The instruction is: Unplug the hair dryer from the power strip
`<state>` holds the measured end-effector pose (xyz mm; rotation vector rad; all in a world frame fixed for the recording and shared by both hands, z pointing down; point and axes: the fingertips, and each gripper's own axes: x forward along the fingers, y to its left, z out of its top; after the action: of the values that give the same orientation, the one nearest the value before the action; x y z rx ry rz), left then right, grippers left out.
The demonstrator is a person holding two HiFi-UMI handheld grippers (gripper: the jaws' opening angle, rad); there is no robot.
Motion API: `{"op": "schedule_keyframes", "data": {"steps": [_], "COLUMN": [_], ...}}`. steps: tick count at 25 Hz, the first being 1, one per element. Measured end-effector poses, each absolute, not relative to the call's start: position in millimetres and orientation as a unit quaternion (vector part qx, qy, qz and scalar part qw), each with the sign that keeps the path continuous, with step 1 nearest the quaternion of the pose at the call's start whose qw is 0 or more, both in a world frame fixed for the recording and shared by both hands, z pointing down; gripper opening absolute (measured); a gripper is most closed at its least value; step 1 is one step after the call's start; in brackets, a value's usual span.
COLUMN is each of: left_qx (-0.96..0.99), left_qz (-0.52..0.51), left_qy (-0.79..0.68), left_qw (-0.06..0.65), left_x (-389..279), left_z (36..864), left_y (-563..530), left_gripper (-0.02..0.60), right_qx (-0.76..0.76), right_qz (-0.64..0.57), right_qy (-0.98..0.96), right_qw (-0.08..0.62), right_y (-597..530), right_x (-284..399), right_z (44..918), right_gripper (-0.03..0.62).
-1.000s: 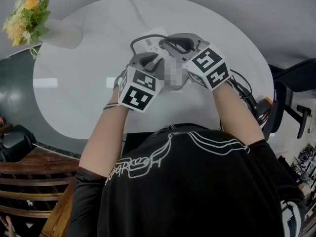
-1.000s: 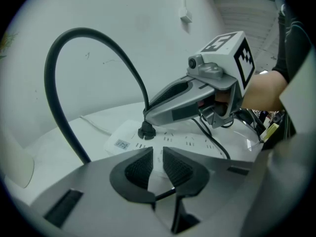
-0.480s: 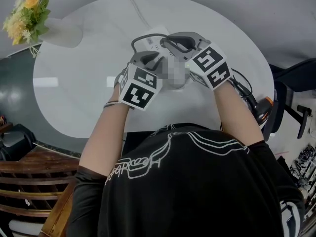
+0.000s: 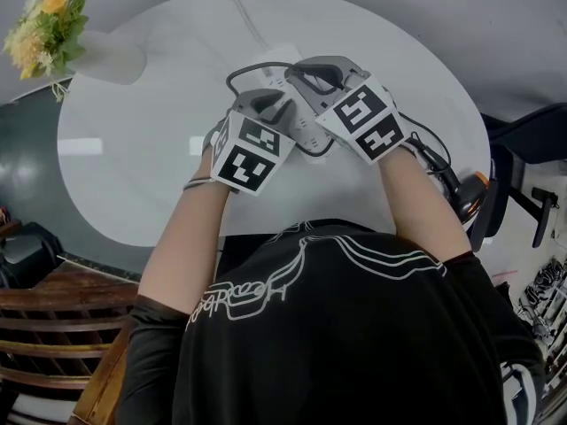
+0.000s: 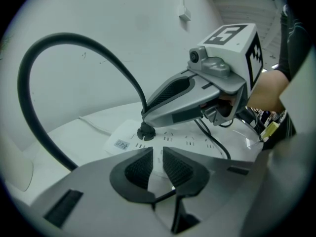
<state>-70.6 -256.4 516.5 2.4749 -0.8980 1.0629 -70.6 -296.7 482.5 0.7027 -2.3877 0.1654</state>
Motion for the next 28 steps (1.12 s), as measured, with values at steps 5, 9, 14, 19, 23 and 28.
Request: {"op": "schedule_keyframes", "data": {"steps": [5, 9, 14, 19, 23, 28], "left_qx": [0.862, 0.863, 0.863, 0.862, 0.863, 0.863], "left_qz": [0.371, 0.369, 0.369, 0.370, 0.369, 0.372], "left_qy": [-0.311, -0.312, -0.311, -0.313, -0.312, -0.310], "left_qw": [0.150, 0.149, 0.149, 0.148, 0.146, 0.145], "left_x": [-70, -69, -69, -68, -66, -66], "left_z": [516, 516, 516, 516, 516, 516], "left_y": [-256, -257, -256, -256, -256, -257], "left_gripper": [0.060, 0.060, 0.060, 0.061, 0.060, 0.061], "right_qx": [0.273, 0.276, 0.274, 0.277, 0.284, 0.268], "right_qz": [0.098, 0.096, 0.070, 0.087, 0.106, 0.062], "right_qy": [-0.912, -0.911, -0.902, -0.904, -0.903, -0.913], "right_qw": [0.288, 0.292, 0.326, 0.313, 0.305, 0.302], "right_y": [-301, -301, -296, -300, -300, -293], "right_x": [-59, -60, -69, -59, -54, -75], "right_z": [483, 483, 481, 483, 483, 464], "right_gripper": [0.028, 0.028, 0.028, 0.028, 0.028, 0.028]}}
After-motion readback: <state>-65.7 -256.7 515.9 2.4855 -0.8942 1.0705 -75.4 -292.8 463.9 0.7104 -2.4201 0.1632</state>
